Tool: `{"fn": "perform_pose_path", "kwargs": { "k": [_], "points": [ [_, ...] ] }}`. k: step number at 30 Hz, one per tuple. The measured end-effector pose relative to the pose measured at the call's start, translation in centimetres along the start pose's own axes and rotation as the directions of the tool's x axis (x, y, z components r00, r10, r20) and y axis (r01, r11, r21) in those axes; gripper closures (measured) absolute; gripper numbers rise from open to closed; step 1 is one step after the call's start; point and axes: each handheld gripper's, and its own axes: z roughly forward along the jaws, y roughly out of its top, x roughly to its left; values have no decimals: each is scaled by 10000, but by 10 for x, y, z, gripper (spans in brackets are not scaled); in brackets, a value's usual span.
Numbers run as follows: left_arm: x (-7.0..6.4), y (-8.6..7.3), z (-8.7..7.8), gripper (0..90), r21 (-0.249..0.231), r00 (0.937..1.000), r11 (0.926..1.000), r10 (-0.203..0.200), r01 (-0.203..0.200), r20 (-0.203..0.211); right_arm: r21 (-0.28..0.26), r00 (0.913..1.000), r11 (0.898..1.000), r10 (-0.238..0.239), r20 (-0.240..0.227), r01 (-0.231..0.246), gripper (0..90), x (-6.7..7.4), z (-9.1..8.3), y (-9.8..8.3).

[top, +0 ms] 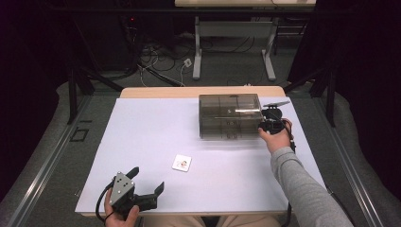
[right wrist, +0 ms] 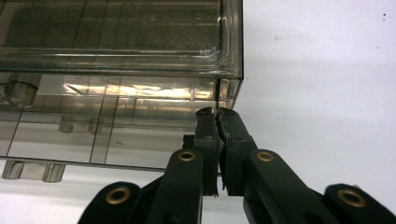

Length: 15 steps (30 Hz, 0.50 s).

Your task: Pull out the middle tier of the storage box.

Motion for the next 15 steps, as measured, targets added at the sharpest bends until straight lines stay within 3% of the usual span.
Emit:
{"fn": "perform_pose_path", "kwargs": {
  "k": [15],
  "points": [
    [0,0,0,7,-9,10000,10000,-38,38,34,148,9999,9999,57,152,-59,900,1,2,-1]
  ]
}}
